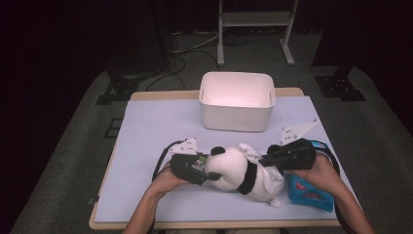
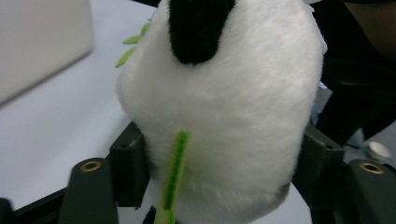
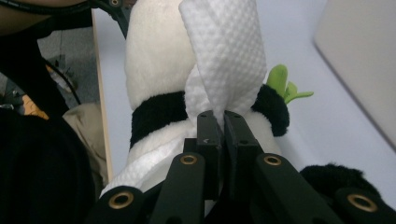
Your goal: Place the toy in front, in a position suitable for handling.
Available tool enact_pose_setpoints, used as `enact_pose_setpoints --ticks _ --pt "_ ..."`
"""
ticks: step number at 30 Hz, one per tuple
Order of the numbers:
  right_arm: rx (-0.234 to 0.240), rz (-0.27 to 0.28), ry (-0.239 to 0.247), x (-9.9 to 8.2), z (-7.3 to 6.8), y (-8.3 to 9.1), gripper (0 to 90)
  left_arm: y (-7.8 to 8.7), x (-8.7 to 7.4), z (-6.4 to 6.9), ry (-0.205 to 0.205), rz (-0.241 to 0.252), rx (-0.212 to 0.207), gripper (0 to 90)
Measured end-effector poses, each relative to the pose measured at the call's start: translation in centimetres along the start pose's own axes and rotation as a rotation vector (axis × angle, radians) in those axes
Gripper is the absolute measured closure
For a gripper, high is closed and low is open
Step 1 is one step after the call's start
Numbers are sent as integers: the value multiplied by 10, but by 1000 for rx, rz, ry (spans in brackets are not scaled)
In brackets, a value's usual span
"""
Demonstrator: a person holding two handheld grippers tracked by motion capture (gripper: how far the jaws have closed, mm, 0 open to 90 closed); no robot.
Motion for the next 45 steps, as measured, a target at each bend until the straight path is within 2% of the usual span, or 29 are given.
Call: enact_pose_setpoints --ticks 3,6,10,12,15,17,21,25,28,29,32,33,38,45 --pt "-2 27 1 6 2 1 849 5 12 3 -34 6 29 353" --pt "2 52 -2 9 1 0 849 10 24 7 -73 -12 55 356" --pt "9 74 -12 11 2 -1 850 16 34 11 -102 -9 75 355" --pt "25 107 -20 14 2 -2 849 22 45 16 -139 -19 92 355" --pt "33 121 -19 17 1 -4 849 23 49 17 -153 -43 101 355" --pt "27 132 -17 21 1 -5 849 25 53 17 -151 -38 106 355" --pt "47 176 -35 24 1 -1 848 31 60 20 -160 -17 106 355" --pt "47 182 -36 25 0 0 849 32 62 21 -166 -19 104 355" --pt "39 158 -28 22 0 -4 848 30 62 21 -167 -36 109 354" --pt "55 124 -32 15 -1 -11 848 27 60 20 -163 -39 105 352" --pt "69 113 -46 9 0 -16 848 25 59 19 -159 -45 102 340" --pt "70 105 -56 5 0 -18 848 23 59 19 -155 -43 97 307" --pt "57 82 -48 1 1 -17 848 20 60 18 -135 -35 86 229" --pt "62 76 -45 -2 0 -18 848 22 58 17 -119 -49 81 177"
Point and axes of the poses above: each handheld gripper's, and its own axes: y roughly backward along the jaws, x roughly out of its top, z roughly to its right, the point moved 7 cm from there along -y, roughly forward along the jaws, and after that the axes turned 9 degrees about -x, right-handed, at the moved point
